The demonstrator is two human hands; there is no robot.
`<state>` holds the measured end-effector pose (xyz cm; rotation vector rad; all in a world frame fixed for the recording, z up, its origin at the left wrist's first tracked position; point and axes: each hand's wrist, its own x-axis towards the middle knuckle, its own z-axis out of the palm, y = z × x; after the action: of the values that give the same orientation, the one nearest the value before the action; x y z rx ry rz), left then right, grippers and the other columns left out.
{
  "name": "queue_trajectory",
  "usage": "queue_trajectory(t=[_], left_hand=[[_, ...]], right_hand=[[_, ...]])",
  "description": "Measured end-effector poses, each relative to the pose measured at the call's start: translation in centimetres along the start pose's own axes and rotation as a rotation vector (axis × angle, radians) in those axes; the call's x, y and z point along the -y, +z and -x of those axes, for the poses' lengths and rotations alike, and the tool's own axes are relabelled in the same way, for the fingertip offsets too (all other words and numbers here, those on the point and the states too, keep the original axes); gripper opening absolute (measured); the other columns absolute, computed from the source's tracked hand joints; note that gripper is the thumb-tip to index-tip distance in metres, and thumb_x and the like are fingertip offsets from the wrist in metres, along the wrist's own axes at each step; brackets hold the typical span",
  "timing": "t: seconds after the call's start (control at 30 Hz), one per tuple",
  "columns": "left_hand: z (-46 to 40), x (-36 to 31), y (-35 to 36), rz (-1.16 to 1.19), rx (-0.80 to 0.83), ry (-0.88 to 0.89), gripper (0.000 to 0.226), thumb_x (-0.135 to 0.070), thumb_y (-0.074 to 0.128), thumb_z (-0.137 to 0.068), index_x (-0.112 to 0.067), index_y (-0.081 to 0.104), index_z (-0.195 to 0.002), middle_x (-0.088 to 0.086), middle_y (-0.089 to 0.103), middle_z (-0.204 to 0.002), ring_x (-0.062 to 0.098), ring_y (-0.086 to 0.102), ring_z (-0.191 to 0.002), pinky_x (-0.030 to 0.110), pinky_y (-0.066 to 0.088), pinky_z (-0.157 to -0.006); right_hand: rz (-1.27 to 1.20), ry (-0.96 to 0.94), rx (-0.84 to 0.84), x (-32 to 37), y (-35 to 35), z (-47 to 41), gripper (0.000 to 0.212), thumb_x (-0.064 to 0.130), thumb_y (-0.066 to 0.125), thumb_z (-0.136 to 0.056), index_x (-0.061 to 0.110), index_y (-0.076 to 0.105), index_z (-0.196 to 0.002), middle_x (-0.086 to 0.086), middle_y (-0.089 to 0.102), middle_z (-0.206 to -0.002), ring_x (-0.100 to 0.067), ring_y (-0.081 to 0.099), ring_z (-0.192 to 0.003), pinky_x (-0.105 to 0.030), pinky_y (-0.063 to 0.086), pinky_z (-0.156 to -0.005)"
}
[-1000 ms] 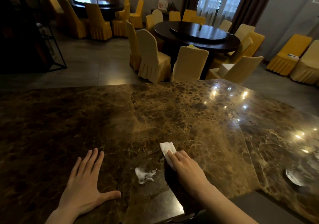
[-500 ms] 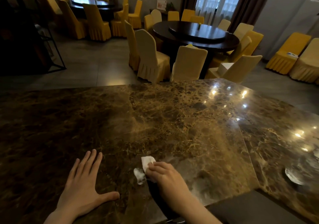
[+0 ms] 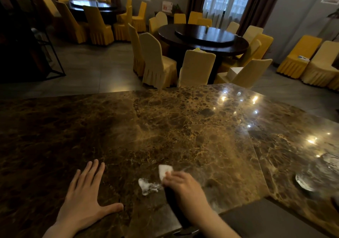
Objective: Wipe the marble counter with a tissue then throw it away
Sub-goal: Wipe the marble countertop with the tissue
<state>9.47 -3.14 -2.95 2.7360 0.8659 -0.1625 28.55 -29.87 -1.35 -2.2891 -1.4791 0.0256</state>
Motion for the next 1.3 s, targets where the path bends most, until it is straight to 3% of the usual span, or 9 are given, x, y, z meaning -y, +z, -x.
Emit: queue_trajectory(t=[0.17, 0.27, 0.4, 0.53, 0.67, 0.83, 1.0, 1.17, 1.3], left_hand=[[0.2, 0.2, 0.0, 0.005, -0.008, 0.001, 0.154, -0.118, 0.026, -0.045, -0.025, -0.028, -0.155, -0.006, -0.034, -0.166, 0.013, -0.034, -0.152, 0.045, -0.017, -0.130], [-0.1, 0.1, 0.1, 0.011, 0.004, 0.002, 0.154, -0.118, 0.027, -0.045, -0.026, -0.029, -0.155, -0.006, -0.035, -0.166, 0.012, -0.035, -0.152, 0.045, -0.017, -0.130], [0.0, 0.2, 0.0, 0.015, -0.002, 0.023, 0.152, -0.117, 0.029, -0.048, -0.025, -0.028, -0.155, -0.004, -0.033, -0.167, 0.012, -0.035, -0.152, 0.045, -0.018, -0.129], [0.4, 0.4, -0.2, 0.044, -0.008, 0.045, 0.150, -0.116, 0.032, -0.050, -0.027, -0.027, -0.155, -0.004, -0.033, -0.167, 0.011, -0.035, -0.152, 0.044, -0.017, -0.130], [2.0, 1.9, -0.1, 0.042, -0.073, 0.018, 0.148, -0.116, 0.034, -0.051, -0.030, -0.022, -0.158, -0.005, -0.029, -0.168, 0.010, -0.033, -0.152, 0.044, -0.017, -0.130], [3.5, 3.0, 0.7, 0.010, -0.084, -0.045, 0.142, -0.116, 0.023, -0.054, -0.031, -0.023, -0.158, -0.004, -0.030, -0.168, 0.013, -0.035, -0.152, 0.048, -0.018, -0.129], [3.5, 2.9, 1.0, -0.015, -0.104, -0.045, 0.138, -0.115, 0.014, -0.056, -0.030, -0.023, -0.159, -0.002, -0.030, -0.168, 0.016, -0.033, -0.153, 0.051, -0.014, -0.130], [3.6, 2.8, 1.5, -0.029, -0.124, -0.026, 0.138, -0.114, 0.007, -0.057, -0.028, -0.018, -0.161, 0.001, -0.027, -0.170, 0.019, -0.029, -0.155, 0.053, -0.010, -0.131], [3.1, 3.0, 1.8, -0.036, -0.131, -0.012, 0.136, -0.113, 0.012, -0.060, -0.028, -0.016, -0.162, 0.001, -0.025, -0.171, 0.019, -0.031, -0.155, 0.054, -0.009, -0.131]], right_hand=[[0.126, 0.420, -0.153, -4.5, -2.2, -1.2, 0.040, 0.001, 0.057, -0.093, 0.018, 0.067, -0.127, -0.004, 0.067, -0.129, -0.023, 0.056, -0.119, -0.035, 0.047, -0.097], [0.069, 0.359, -0.084, -0.5, 0.2, -1.1, 0.048, 0.003, 0.068, -0.085, 0.014, 0.064, -0.131, -0.004, 0.062, -0.137, -0.024, 0.055, -0.124, -0.034, 0.045, -0.105], [0.030, 0.035, -0.008, 2.6, 1.1, 0.3, 0.058, 0.006, 0.081, -0.070, 0.017, 0.068, -0.125, -0.001, 0.066, -0.132, -0.019, 0.059, -0.122, -0.031, 0.049, -0.100], [0.065, 0.258, -0.111, -1.9, -2.0, 1.1, 0.050, -0.005, 0.072, -0.077, 0.019, 0.071, -0.122, 0.000, 0.069, -0.127, -0.021, 0.059, -0.119, -0.035, 0.047, -0.100], [0.110, 0.493, -0.186, -2.0, -2.2, 0.8, 0.045, -0.011, 0.063, -0.084, 0.018, 0.074, -0.116, -0.006, 0.074, -0.110, -0.025, 0.057, -0.095, -0.034, 0.047, -0.075], [-0.168, 0.293, -0.139, 5.2, 2.0, 0.8, 0.043, -0.002, 0.077, -0.077, 0.028, 0.075, -0.107, 0.018, 0.058, -0.079, -0.009, 0.049, -0.074, -0.029, 0.044, -0.056], [-0.321, 0.292, -0.289, 7.5, 3.3, -1.1, 0.045, -0.001, 0.075, -0.082, 0.025, 0.070, -0.119, 0.008, 0.067, -0.095, -0.007, 0.061, -0.088, -0.028, 0.055, -0.070], [-0.072, -0.035, -0.074, 10.0, 5.8, -1.3, 0.047, 0.009, 0.074, -0.084, 0.022, 0.065, -0.128, 0.005, 0.065, -0.132, -0.016, 0.052, -0.127, -0.036, 0.045, -0.106], [0.025, 0.043, -0.088, 7.1, 4.5, -0.9, 0.051, 0.008, 0.079, -0.078, 0.022, 0.067, -0.126, 0.004, 0.066, -0.131, -0.015, 0.054, -0.128, -0.041, 0.040, -0.111]])
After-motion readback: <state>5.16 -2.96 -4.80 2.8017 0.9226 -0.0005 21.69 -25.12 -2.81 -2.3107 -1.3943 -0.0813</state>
